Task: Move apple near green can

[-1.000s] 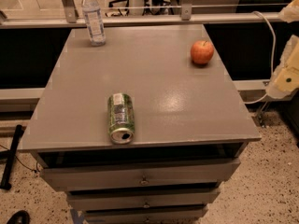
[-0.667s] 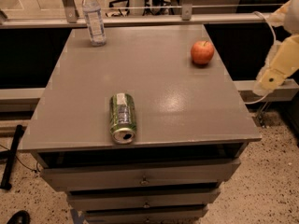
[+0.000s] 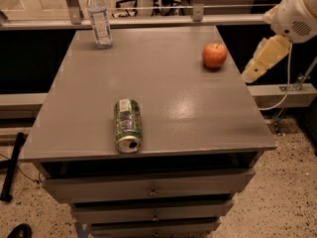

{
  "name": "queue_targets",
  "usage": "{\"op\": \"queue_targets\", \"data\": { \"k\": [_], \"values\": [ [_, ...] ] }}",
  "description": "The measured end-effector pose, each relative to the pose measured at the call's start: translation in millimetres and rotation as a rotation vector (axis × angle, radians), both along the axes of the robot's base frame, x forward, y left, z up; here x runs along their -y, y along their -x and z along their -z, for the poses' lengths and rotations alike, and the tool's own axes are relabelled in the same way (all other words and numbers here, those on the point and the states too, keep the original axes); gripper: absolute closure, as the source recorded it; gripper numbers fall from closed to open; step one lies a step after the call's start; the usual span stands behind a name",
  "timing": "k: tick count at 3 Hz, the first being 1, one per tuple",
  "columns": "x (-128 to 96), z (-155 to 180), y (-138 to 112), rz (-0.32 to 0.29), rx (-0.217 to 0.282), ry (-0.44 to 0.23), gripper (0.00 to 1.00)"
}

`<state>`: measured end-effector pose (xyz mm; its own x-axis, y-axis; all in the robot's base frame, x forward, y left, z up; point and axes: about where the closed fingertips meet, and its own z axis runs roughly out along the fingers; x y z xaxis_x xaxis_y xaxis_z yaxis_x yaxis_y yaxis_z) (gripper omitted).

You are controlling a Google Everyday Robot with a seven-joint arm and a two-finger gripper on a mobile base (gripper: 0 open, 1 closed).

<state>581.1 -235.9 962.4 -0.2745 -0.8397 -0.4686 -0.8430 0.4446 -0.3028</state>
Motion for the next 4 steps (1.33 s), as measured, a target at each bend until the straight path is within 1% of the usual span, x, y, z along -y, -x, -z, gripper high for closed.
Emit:
{"op": "queue_targets", "data": {
  "k": [1, 2, 3, 4],
  "values": [
    [-1.7, 11.6, -45.2, 0.025, 0.032, -0.073, 0.0],
    [-8.2, 27.0, -84.7, 0.05, 0.042, -0.147, 0.0],
    [-9.5, 53.3, -114.8, 0.09, 0.022, -0.217, 0.0],
    [-8.1, 78.5, -139.4, 0.127, 0.007, -0.266, 0.0]
  ]
}}
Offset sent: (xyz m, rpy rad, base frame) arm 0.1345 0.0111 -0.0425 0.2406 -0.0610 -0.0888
